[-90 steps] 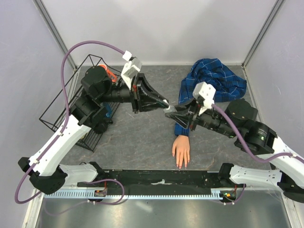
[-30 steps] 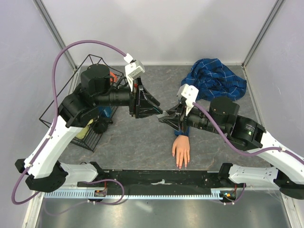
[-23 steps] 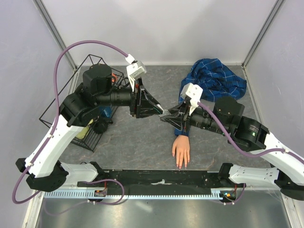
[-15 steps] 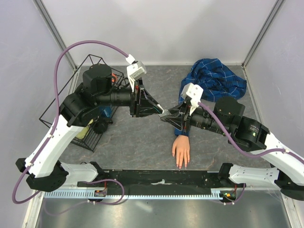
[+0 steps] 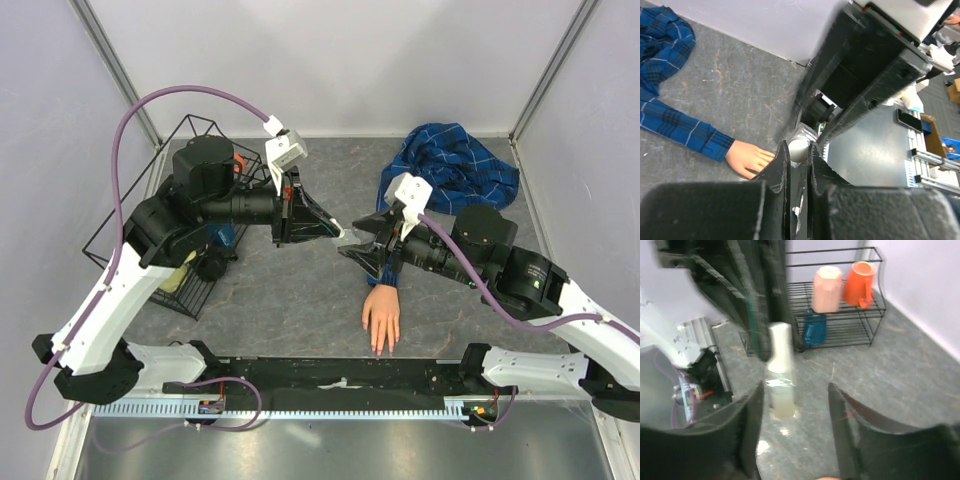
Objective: Paint the nails
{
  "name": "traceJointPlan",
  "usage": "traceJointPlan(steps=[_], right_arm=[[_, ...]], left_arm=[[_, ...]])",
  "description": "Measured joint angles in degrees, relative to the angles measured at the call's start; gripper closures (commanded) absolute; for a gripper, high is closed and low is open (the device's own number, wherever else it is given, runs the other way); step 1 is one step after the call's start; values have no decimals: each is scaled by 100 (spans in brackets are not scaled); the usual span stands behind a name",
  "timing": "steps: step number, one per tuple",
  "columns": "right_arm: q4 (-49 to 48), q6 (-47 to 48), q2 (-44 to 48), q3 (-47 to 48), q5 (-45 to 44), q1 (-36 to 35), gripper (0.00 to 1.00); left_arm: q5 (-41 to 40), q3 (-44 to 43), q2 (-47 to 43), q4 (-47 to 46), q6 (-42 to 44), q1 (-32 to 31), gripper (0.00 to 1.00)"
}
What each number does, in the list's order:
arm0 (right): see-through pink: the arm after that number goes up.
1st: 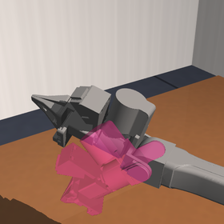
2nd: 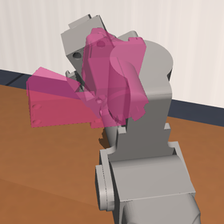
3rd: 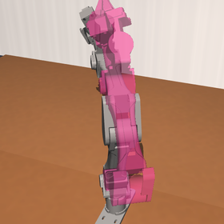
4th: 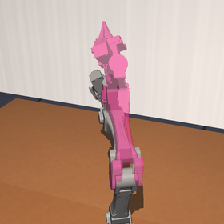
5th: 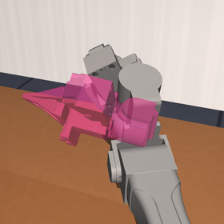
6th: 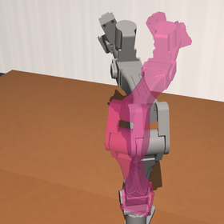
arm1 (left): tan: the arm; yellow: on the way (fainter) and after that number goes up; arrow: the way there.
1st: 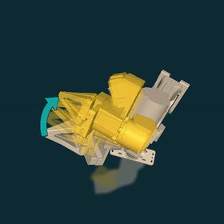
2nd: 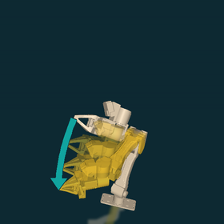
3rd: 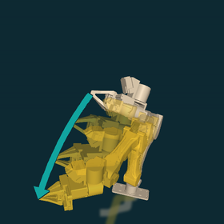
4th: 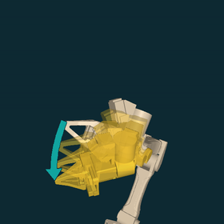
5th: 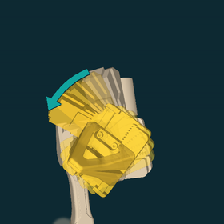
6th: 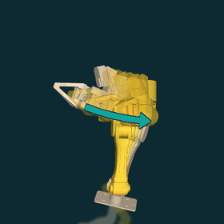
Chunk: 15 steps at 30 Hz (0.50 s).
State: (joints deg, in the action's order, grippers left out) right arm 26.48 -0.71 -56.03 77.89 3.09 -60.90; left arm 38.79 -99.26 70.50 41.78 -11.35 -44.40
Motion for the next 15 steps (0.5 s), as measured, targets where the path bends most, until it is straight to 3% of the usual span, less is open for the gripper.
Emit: traceJointPlan(steps=[2, 4, 11, 15], right_arm=[[-11, -31, 46, -50, -284, 7, 12], [-13, -76, 114, -131, -595, 17, 3], [109, -208, 393, -448, -1375, 26, 2], [205, -317, 754, -717, -1740, 26, 2]], left_arm=[[-136, -9, -24, 105, 116, -4, 98], [-326, -68, -33, 291, 249, -4, 98], [-1473, -175, 63, 872, 763, -4, 98], [-2618, 295, 223, 896, 957, -9, 98]])
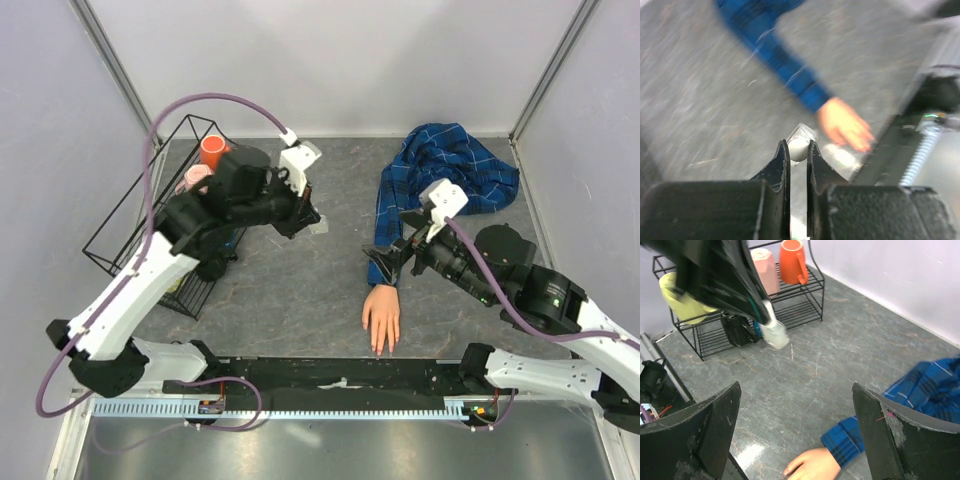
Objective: Paint the nails
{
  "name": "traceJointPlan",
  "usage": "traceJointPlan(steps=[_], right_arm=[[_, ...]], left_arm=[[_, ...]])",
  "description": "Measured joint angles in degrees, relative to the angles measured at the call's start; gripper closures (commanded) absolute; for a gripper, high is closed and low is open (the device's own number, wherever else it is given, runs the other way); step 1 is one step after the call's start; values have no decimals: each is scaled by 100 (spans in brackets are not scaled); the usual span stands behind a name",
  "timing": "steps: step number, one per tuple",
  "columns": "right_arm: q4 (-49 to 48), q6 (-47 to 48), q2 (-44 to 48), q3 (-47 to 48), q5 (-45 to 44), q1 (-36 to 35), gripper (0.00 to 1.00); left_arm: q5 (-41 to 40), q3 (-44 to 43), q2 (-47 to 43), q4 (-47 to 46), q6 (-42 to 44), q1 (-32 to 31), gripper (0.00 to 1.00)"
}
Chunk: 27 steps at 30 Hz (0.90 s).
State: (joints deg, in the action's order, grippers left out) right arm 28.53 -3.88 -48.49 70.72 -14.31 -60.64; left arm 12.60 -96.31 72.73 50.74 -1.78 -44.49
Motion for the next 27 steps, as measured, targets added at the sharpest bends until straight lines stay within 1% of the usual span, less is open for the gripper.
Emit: traceJointPlan(steps=[1, 4, 5, 8, 11, 16, 21, 27], right_arm=[[39, -42, 133, -83, -111, 2, 2], [90, -136, 369, -205, -262, 0, 2], [109, -164, 442, -258, -308, 2, 2], [225, -280, 647, -385, -439, 2, 2], [334, -389, 796, -463, -549, 2, 2], [490, -654, 1108, -728, -715, 2, 2], [643, -907, 1530, -944, -787, 2, 2], [625, -1051, 1967, -946, -931, 2, 2]], left_arm=[[-413, 341, 66, -111, 68, 0, 98], [-1110, 1075, 205, -389, 160, 0, 98], [-1338, 1510, 236, -660, 184, 0, 98], [-1729, 2533, 363, -1224, 184, 0, 98], [-1998, 3158, 455, -1801, 109, 0, 98], [-2470, 3917, 490, -3027, -153, 0, 98], [-2752, 4548, 597, -4129, -345, 0, 98], [-2949, 4861, 876, -4986, -522, 0, 98]])
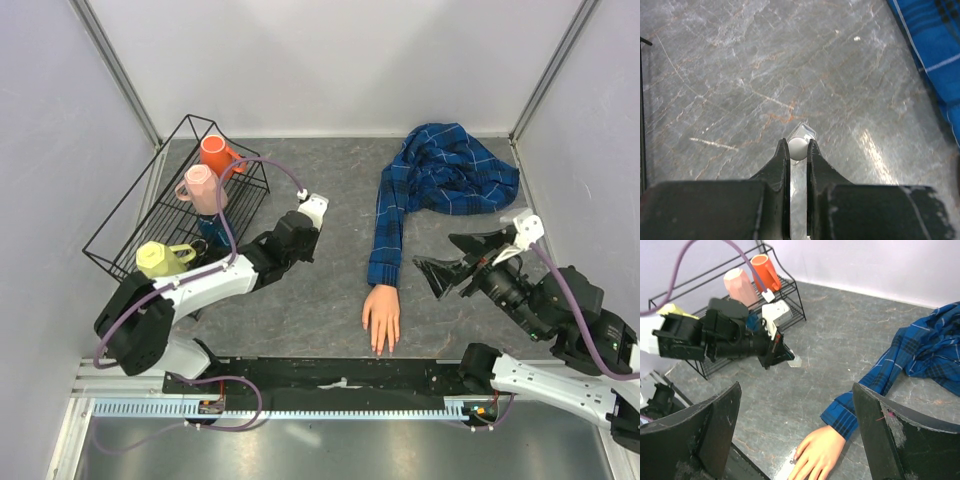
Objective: Paint the nails
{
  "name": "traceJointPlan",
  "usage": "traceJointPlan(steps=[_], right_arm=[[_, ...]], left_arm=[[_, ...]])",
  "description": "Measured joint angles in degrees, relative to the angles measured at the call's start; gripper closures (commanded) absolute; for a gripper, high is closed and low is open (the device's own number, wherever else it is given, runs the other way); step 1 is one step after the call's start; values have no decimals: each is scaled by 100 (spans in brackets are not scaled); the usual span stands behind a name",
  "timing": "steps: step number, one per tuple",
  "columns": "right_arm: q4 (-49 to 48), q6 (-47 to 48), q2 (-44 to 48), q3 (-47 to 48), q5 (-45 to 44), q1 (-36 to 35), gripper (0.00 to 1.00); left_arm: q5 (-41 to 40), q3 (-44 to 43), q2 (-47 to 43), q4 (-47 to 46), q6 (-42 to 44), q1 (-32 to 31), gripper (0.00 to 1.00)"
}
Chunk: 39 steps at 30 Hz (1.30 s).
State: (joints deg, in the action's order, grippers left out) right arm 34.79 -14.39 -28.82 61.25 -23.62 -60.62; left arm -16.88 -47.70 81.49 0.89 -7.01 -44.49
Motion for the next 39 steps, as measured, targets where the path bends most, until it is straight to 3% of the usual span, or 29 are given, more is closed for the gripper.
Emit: traceJointPlan(steps=[19, 22, 23, 27, 28, 30, 31, 35, 39], right_arm=[[98, -216, 367, -31, -520, 2, 2], [125, -234, 376, -50, -555, 2, 2], [136, -236, 378, -52, -573, 2, 2], [151, -240, 413, -81, -640, 2, 2], [160, -243, 411, -81, -662, 2, 2], [188, -286, 407, -81, -756, 4, 2], [216, -313, 393, -79, -850, 2, 2], [573, -527, 103, 184, -1484, 2, 2], [1154, -603, -581, 1097, -2157, 4, 2]], left_arm=[[-116, 2, 1152, -861, -278, 103, 96], [-127, 2, 1165, -892, -361, 114, 79], [-136, 2, 1165, -890, -387, 114, 67], [-254, -9, 1161, -824, -455, 114, 49], [-280, -15, 1150, -772, -466, 114, 35], [-345, -33, 1084, -619, -474, 114, 17], [-376, -39, 1008, -518, -483, 114, 1], [-411, -186, 422, 42, -516, 118, 0], [-212, -1021, -389, 1021, -511, 129, 0]])
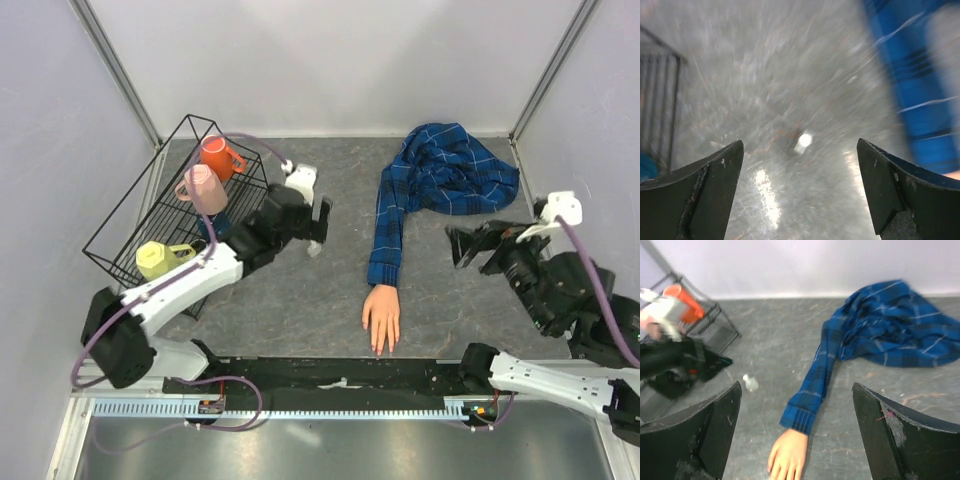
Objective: Paint the nails
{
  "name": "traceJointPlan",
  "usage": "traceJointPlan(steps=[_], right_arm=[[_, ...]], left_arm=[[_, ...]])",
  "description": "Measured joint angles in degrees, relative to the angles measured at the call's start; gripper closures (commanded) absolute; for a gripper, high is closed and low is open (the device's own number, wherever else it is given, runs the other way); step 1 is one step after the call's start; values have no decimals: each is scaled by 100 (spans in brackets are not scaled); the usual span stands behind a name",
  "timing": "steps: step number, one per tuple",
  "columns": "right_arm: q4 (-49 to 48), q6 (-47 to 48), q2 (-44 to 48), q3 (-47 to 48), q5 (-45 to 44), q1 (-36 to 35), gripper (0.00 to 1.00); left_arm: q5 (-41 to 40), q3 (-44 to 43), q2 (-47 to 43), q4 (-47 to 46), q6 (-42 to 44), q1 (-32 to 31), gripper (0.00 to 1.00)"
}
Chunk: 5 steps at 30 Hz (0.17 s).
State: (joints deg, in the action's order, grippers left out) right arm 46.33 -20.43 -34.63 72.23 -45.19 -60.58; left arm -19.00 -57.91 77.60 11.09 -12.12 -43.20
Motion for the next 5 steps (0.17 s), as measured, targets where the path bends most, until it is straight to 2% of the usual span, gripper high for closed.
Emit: traceJointPlan(steps=[4, 5], right_arm=[[400, 103, -754, 1539, -385, -2, 2], [402, 175, -885, 1912, -452, -2, 2]], left_arm=[[761, -1720, -450, 903, 76, 7, 0], [1095, -2380, -527, 1147, 120, 7, 0]])
